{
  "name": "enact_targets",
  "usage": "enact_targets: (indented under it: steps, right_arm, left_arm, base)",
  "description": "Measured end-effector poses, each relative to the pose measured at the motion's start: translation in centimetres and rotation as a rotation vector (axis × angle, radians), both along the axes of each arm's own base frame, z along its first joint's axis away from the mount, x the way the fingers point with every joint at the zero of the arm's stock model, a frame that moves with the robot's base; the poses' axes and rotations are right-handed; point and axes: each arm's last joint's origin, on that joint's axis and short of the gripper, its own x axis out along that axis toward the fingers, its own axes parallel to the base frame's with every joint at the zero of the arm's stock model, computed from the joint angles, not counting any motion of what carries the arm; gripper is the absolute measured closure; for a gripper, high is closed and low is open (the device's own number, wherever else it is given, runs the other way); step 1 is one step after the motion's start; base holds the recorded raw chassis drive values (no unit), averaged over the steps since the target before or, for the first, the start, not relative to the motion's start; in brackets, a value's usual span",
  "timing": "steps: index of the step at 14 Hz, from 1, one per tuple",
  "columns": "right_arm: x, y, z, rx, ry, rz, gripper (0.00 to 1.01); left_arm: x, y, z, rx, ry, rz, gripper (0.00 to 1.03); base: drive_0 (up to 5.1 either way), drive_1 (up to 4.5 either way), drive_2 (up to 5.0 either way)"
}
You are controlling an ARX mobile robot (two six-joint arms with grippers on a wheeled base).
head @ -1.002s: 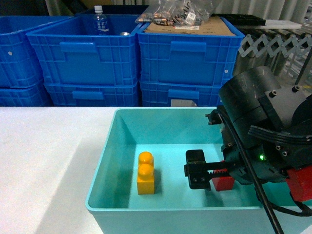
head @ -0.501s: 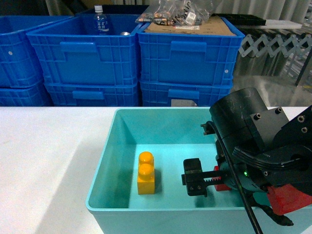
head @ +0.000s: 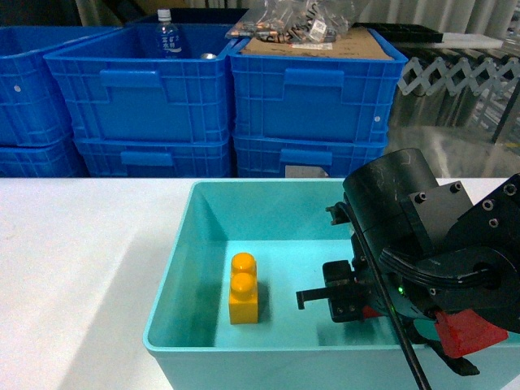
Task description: Pick red block from blue box to shelf
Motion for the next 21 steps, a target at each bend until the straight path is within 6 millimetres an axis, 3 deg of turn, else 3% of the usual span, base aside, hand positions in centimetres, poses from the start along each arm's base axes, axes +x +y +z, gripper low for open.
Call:
enact_targets:
  steps: [1,4,5,9,11,14,16,17,21]
  right_arm:
    - [0.1,0.0,0.0,-0.002,-0.009,0.005,0.71]
    - [-0.5,-0.3,0.3,-0.007,-0.049,0.03,0.71]
    - [-1.9,-1.1,4.9,0.05,-0.155,0.07,0.72]
    - [-4.1,-3.0,12.4,0.145,-0.288,0.136,0.72]
    - [-6.1,-6.8,16.9,0.196,-0.382,0.142,0.72]
    - [-9.0,-13.9,21.4,0.129,-0.62,0.013,0.72]
    - [-11.4,-17.1,21.8,0.056,-0.706,-0.09,0.72]
    - [-12.9,-17.5,21.7,0.044,-0.73,-0.112,0.72]
    - [-18.1,-16.6,20.4,0.077,-0.78,-0.083,0.72]
  left_arm:
    - [0.0,0.0,0.0,0.0,0.0,0.0,0.05]
    - [0.0,0.0,0.0,0.0,0.0,0.0,0.05]
    - [0.0,0.0,0.0,0.0,0.0,0.0,0.05]
    - [0.0,0.0,0.0,0.0,0.0,0.0,0.05]
    - [0.0,0.0,0.0,0.0,0.0,0.0,0.05]
    - [0.0,0.0,0.0,0.0,0.0,0.0,0.05]
    - [0.0,0.0,0.0,0.0,0.0,0.0,0.05]
    - [0.0,0.0,0.0,0.0,0.0,0.0,0.05]
    - [0.0,0.0,0.0,0.0,0.0,0.0,0.05]
  base:
    - [0.0,0.0,0.0]
    - [0.0,0.0,0.0]
    - [0.0,0.0,0.0]
    - [0.0,0.0,0.0]
    - [0.0,0.0,0.0]
    - [0.0,0.0,0.0]
    - [0.0,0.0,0.0]
    - [0.0,0.0,0.0]
    - [0.0,0.0,0.0]
